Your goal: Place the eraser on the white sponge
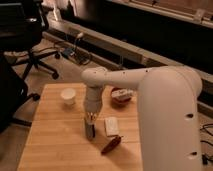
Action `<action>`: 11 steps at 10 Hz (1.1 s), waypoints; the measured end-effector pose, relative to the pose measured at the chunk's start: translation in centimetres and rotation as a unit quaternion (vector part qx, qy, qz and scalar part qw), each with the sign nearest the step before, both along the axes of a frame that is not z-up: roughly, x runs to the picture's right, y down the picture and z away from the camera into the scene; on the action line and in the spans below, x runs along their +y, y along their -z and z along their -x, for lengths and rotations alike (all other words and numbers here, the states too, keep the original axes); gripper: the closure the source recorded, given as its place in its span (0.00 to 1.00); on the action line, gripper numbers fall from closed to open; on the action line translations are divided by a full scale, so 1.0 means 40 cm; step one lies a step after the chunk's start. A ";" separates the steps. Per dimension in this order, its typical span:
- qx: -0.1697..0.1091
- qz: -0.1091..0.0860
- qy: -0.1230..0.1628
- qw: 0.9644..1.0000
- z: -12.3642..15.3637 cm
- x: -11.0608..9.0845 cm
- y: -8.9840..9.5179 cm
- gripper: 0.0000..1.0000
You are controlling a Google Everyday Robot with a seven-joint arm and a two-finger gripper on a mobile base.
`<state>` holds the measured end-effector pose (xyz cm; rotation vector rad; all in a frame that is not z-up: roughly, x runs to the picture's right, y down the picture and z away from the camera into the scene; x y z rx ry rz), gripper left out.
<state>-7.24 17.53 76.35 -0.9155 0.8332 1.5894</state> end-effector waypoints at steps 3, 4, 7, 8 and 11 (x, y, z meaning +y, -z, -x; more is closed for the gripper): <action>0.002 0.000 -0.015 1.000 -0.024 0.008 -0.011 1.00; 0.002 -0.001 -0.021 1.000 -0.038 0.014 -0.013 1.00; 0.007 -0.002 -0.035 0.999 -0.080 0.028 -0.005 1.00; 0.008 -0.003 -0.042 0.999 -0.094 0.033 -0.001 1.00; 0.013 -0.007 -0.063 0.998 -0.136 0.056 0.009 1.00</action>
